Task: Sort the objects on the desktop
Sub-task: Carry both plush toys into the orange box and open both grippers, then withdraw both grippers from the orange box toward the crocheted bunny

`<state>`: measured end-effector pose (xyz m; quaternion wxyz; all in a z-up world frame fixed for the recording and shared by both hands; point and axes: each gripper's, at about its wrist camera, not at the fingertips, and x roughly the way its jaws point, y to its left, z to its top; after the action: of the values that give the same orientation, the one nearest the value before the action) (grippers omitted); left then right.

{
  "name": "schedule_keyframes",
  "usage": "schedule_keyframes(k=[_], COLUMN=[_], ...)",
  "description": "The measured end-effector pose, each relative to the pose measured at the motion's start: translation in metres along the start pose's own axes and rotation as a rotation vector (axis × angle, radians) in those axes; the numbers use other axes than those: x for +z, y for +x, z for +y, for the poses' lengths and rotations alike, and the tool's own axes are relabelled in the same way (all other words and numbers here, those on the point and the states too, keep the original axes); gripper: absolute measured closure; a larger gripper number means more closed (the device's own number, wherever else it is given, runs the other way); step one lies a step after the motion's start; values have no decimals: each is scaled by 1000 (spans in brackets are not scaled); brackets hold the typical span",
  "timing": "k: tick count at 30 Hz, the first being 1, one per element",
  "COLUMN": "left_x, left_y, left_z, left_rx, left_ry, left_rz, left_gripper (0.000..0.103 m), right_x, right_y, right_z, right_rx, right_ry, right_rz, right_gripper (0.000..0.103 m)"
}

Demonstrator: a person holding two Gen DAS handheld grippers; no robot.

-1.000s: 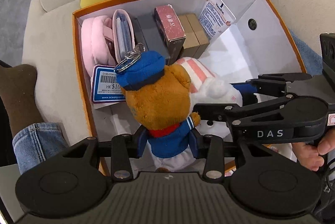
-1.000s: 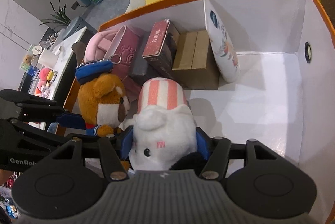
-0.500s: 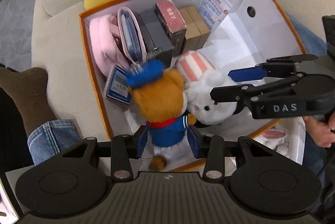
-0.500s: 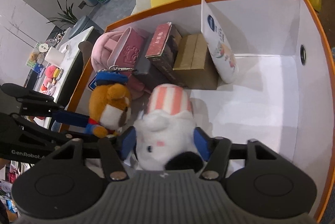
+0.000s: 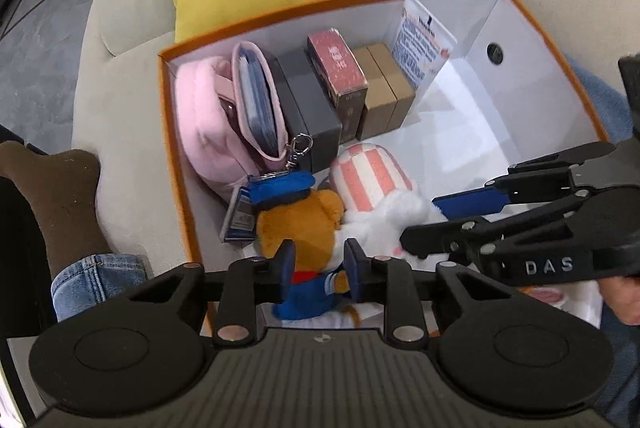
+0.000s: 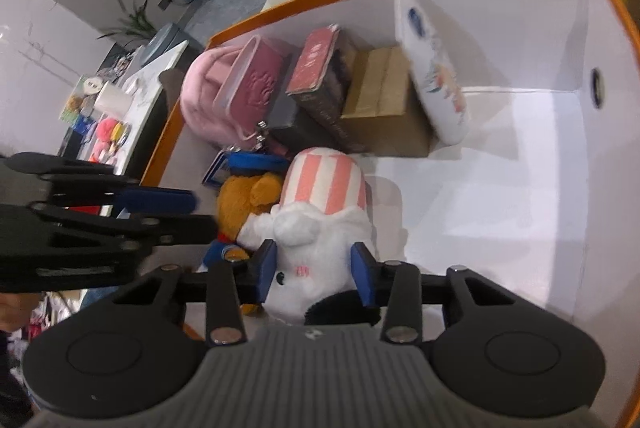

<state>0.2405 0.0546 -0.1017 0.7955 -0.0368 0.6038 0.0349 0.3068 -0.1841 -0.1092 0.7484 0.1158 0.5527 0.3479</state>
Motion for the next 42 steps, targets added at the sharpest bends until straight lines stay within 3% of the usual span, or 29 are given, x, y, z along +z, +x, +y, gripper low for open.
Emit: schedule_keyframes(k=[14, 19, 23, 27, 30, 36, 42], left_x=[-3, -16, -41, -69, -87, -124, -143], left_y=[14, -19, -60, -91, -102, -102, -81], left_z=[3, -1, -13, -38, -56, -87, -109], left_rx=[11, 15, -27, -42, -70, -118, -154], left_ry=[-18, -50, -46, -17, -12, -3, -50], left_rz=[-12, -134, -269, -396, -455, -489, -464], left_gripper=[79, 79, 79, 78, 78, 70, 59], right_x=[1, -9, -21, -47, -77, -141, -174], right_y=[8, -8, -39, -83, -114, -148, -135], right_z=[16, 20, 29, 43, 48, 44, 36], right_rx=[-46, -72, -87, -156, -203, -304, -454], right_ry=[-83, -101, -106, -141, -153, -99, -90], right_rz=[-11, -83, -173, -272, -333, -391, -326], right_gripper=[62, 58, 58, 58, 51, 46, 47])
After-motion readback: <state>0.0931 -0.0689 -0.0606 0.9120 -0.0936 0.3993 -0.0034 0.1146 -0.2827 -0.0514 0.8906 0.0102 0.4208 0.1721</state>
